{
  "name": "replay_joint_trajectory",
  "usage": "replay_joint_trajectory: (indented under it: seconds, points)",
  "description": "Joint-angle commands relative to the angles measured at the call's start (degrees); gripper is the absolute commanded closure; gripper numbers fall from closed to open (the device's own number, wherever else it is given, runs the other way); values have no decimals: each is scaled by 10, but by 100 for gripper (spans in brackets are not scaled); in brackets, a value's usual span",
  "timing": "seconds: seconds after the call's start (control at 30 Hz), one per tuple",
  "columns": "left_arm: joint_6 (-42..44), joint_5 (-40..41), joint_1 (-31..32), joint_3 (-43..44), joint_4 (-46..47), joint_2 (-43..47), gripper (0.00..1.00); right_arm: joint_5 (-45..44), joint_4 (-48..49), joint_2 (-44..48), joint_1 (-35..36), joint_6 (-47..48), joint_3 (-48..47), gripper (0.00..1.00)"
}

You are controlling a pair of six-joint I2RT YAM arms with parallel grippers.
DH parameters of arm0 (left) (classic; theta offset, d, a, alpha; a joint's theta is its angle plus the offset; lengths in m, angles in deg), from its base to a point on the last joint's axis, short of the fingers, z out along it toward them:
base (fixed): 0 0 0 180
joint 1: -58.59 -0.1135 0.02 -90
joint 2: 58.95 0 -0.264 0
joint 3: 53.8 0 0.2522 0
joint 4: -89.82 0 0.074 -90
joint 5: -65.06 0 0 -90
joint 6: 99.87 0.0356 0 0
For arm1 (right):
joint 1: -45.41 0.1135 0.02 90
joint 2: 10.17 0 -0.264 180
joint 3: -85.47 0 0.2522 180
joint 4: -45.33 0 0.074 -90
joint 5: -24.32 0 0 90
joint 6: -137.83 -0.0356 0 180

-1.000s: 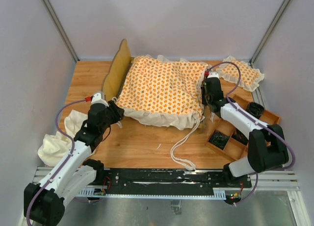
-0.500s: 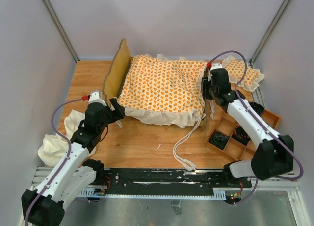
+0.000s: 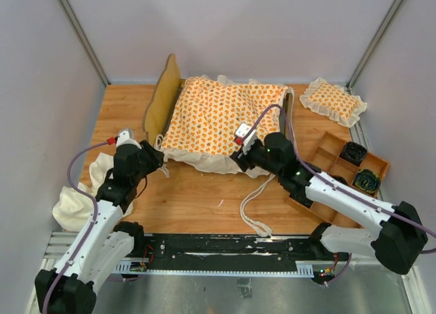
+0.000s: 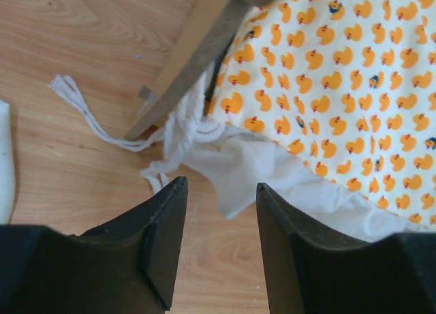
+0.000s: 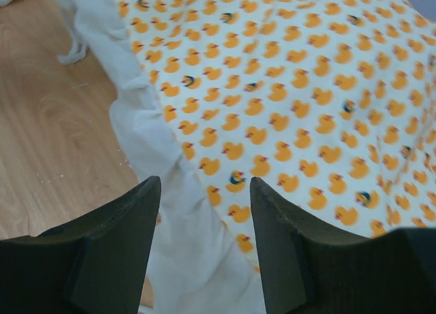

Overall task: Set up the pet bed
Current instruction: Cross the ropes over the mattress.

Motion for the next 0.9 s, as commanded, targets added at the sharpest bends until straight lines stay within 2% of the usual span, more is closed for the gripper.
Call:
replay_joint_trajectory:
  seconds: [0.0,0.13,0.3,0.53,0.6,0.63,0.67,0.7,0.73,0.8,0.87]
  points:
    - [-27,-71,-55,-28,24,5,51,86,134,-44,53,119,21,42]
    - [-38,-128,-90,-50,46,-4,50,104,191,-116,99,189,9,39]
    - [-42,-126,-92,-69,66,9,47,34,204,-226,159,314,-37,37]
    - [-49,-107,-92,-76,82,-3,45,-77,283,-317,166,412,-44,38]
    - [-52,-98,-92,-80,88,-6,45,-114,292,-326,166,437,-38,46]
    - [-53,-94,-92,-81,91,-8,45,-123,294,-323,166,448,-30,53]
    - [-53,-90,-92,-82,93,-10,45,-132,295,-318,166,457,-21,63]
    - [-52,-84,-92,-85,95,-13,45,-141,298,-312,166,462,-12,79]
    - [-50,-81,-92,-86,96,-15,45,-146,299,-302,166,461,-4,87]
    - [-48,-70,-92,-88,97,-21,45,-145,299,-276,166,442,16,96]
    - [-47,-61,-92,-88,99,-30,45,-133,277,-247,166,420,28,99]
